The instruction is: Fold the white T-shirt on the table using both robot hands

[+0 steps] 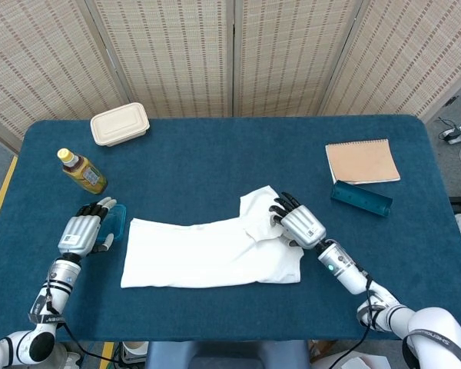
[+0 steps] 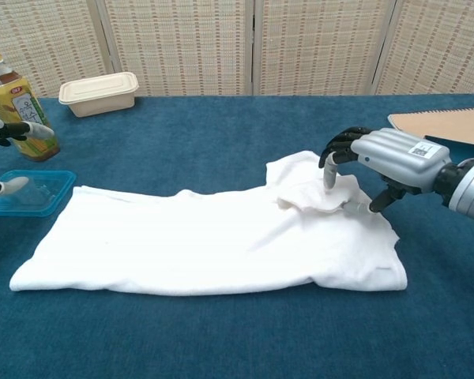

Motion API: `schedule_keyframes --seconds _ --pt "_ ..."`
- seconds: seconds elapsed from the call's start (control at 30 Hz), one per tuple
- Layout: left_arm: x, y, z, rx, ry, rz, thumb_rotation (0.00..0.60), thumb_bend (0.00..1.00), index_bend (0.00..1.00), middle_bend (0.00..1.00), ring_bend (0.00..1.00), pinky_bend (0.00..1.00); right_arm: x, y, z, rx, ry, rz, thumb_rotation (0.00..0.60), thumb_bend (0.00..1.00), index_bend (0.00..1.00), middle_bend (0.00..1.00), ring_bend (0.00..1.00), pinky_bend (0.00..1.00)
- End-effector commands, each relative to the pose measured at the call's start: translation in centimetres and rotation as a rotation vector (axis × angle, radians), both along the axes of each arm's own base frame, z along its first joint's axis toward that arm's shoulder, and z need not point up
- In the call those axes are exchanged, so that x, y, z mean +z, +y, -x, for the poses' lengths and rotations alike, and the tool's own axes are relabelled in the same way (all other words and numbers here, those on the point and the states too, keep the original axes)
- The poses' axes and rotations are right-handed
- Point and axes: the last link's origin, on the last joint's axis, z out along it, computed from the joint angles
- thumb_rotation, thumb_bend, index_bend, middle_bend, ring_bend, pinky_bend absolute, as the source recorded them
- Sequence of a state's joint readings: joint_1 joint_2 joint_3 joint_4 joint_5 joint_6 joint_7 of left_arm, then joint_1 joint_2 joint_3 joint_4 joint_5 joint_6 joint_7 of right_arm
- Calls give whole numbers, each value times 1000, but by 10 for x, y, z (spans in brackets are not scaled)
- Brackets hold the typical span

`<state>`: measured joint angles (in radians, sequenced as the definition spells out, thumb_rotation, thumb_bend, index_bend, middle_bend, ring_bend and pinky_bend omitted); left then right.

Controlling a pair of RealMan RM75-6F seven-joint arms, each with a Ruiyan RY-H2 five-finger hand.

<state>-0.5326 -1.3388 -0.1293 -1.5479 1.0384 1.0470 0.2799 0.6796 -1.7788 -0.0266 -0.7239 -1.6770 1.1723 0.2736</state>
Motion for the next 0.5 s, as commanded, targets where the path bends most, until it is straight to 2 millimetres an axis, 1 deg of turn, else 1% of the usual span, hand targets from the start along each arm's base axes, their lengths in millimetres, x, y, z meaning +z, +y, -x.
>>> schedule_keyframes --seconds 0.03,0.2,0.33,0.5 --pt "0 0 1 3 -1 0 600 438 15 69 80 88 -2 -1 -2 11 2 -4 600 297 493 293 151 62" --pt "1 -1 1 4 -4 -2 600 438 15 67 79 88 -4 -5 -6 16 -11 4 600 325 577 339 174 62" --pt "4 -1 1 0 -9 -12 600 437 15 67 79 88 -1 -13 -12 -16 -68 33 600 331 588 350 179 62" --pt "9 -3 0 -13 -10 -33 600 438 15 67 79 88 0 -29 -17 -110 -148 75 600 337 588 350 179 62"
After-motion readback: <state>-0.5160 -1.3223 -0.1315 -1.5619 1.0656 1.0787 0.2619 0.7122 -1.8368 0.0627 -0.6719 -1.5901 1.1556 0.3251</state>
